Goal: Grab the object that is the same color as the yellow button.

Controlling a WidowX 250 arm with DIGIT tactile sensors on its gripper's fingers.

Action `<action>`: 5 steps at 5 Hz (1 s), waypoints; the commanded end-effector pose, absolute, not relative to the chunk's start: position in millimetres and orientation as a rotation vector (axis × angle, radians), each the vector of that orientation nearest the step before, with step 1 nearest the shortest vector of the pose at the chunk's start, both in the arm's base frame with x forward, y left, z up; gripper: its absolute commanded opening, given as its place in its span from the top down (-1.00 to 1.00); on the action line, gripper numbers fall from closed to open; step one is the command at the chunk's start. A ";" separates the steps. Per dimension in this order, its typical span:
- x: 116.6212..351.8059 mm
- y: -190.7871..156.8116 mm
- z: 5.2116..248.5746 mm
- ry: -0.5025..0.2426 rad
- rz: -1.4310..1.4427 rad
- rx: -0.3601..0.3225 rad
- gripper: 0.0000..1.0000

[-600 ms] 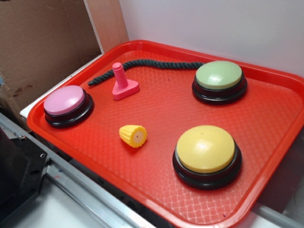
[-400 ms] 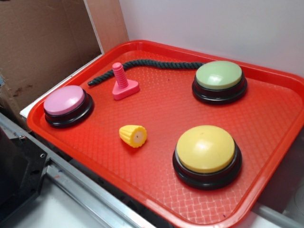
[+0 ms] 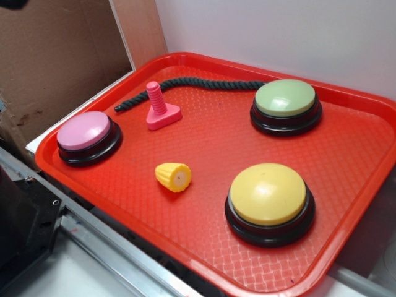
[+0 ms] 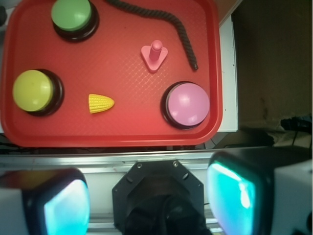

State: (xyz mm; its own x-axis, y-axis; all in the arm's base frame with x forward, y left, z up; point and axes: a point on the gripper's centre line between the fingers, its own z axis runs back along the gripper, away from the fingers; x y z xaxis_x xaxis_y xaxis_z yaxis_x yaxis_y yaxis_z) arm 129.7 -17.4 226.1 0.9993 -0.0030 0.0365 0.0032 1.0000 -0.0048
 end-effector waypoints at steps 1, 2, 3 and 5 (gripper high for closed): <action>174.2 -17.3 217.8 0.004 -0.259 -0.019 -1.00; 185.8 -28.1 183.5 0.113 -0.507 -0.015 -1.00; 183.8 -47.8 147.5 0.080 -0.761 -0.047 -1.00; 183.5 -56.2 82.9 0.164 -1.257 0.029 -1.00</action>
State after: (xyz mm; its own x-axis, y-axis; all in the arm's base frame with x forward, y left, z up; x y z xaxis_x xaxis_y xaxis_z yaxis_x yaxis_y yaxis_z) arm 188.8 -54.3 77.9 0.3023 -0.9404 -0.1559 0.9442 0.3178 -0.0864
